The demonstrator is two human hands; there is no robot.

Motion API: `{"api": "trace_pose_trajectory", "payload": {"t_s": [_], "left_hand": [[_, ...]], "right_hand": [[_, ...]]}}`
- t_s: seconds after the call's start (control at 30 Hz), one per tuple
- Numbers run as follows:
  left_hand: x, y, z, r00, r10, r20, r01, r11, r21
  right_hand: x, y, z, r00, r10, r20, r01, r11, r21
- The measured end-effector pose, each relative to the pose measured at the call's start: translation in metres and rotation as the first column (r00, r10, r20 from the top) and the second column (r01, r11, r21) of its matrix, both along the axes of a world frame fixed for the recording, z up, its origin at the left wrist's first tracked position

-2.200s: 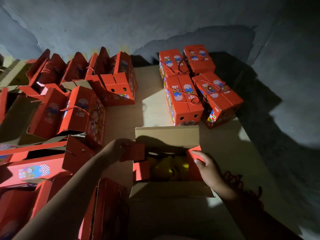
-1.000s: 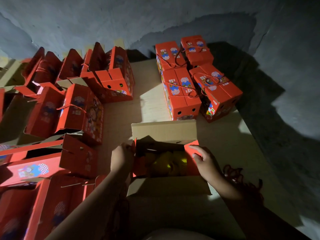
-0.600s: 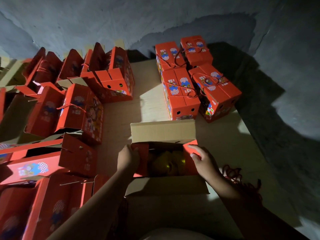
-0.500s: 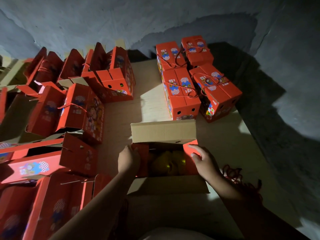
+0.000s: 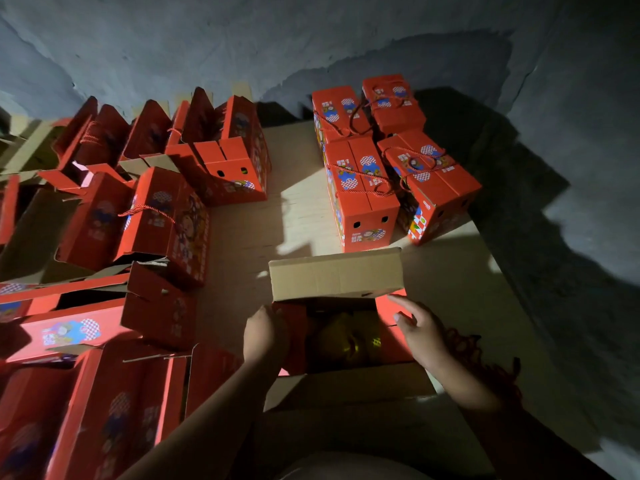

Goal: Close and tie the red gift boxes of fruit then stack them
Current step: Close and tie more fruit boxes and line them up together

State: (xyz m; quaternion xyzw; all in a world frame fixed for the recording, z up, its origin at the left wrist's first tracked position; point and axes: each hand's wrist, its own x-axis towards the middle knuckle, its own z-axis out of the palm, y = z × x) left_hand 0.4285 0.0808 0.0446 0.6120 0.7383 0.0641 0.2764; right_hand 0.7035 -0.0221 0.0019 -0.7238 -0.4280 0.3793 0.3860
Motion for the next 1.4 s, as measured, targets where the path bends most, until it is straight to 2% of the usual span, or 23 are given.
{"api": "trace_pose_trajectory", "payload": {"t_s": [0.2, 0.27, 0.37, 0.47, 0.63, 0.73, 0.87, 0.97, 1.03, 1.07, 1.17, 1.23, 1.3, 1.37, 1.4], "left_hand": [[-0.003, -0.022, -0.001, 0.997, -0.058, 0.058, 0.063, 0.995, -0.076], [-0.006, -0.023, -0.001, 0.993, -0.053, 0.103, 0.062, 0.995, -0.083], [-0.013, -0.022, 0.000, 0.982, -0.100, 0.162, 0.115, 0.990, -0.085], [-0.021, -0.028, 0.001, 0.970, -0.183, 0.158, 0.192, 0.981, -0.041], [-0.030, -0.044, 0.005, 0.961, -0.211, 0.178, 0.191, 0.974, 0.119], [-0.032, -0.051, 0.007, 0.976, -0.156, 0.149, 0.123, 0.970, 0.210], [-0.034, -0.055, 0.008, 0.972, -0.115, 0.207, 0.071, 0.975, 0.211], [-0.041, -0.054, 0.007, 0.939, -0.108, 0.326, 0.049, 0.982, 0.184], [-0.046, -0.056, 0.006, 0.895, -0.082, 0.438, 0.037, 0.993, 0.110], [-0.048, -0.058, 0.006, 0.857, -0.050, 0.513, 0.032, 0.999, 0.044], [-0.055, -0.063, 0.006, 0.730, 0.019, 0.684, 0.069, 0.993, -0.101], [-0.061, -0.065, 0.006, 0.629, 0.004, 0.777, 0.140, 0.983, -0.118], [-0.064, -0.066, 0.008, 0.556, -0.008, 0.831, 0.173, 0.979, -0.107], [-0.062, -0.065, 0.010, 0.559, 0.041, 0.828, 0.147, 0.978, -0.148], [-0.062, -0.064, 0.010, 0.597, 0.048, 0.801, 0.135, 0.978, -0.159]], "right_hand": [[0.008, -0.026, 0.006, 0.997, 0.059, -0.041, -0.060, 0.998, -0.018], [0.010, -0.033, 0.009, 0.996, 0.090, -0.006, -0.090, 0.996, -0.017], [0.015, -0.044, 0.015, 0.975, 0.149, 0.164, -0.152, 0.988, 0.006], [0.021, -0.061, 0.019, 0.912, 0.255, 0.321, -0.245, 0.967, -0.070], [0.032, -0.090, 0.020, 0.729, 0.360, 0.581, -0.424, 0.905, -0.029], [0.037, -0.100, 0.018, 0.749, 0.424, 0.509, -0.479, 0.877, -0.026], [0.038, -0.104, 0.016, 0.716, 0.503, 0.484, -0.537, 0.840, -0.078], [0.042, -0.108, 0.016, 0.698, 0.553, 0.455, -0.567, 0.815, -0.120], [0.043, -0.108, 0.018, 0.622, 0.546, 0.561, -0.572, 0.806, -0.150], [0.043, -0.109, 0.018, 0.614, 0.537, 0.578, -0.572, 0.808, -0.142], [0.039, -0.110, 0.020, 0.708, 0.531, 0.466, -0.550, 0.828, -0.110], [0.031, -0.113, 0.020, 0.861, 0.404, 0.310, -0.390, 0.914, -0.107], [0.019, -0.111, 0.024, 0.959, 0.249, 0.132, -0.232, 0.963, -0.136], [0.011, -0.105, 0.028, 0.988, 0.151, 0.025, -0.148, 0.984, -0.102], [0.006, -0.101, 0.034, 0.993, 0.116, -0.001, -0.115, 0.990, -0.080]]}}
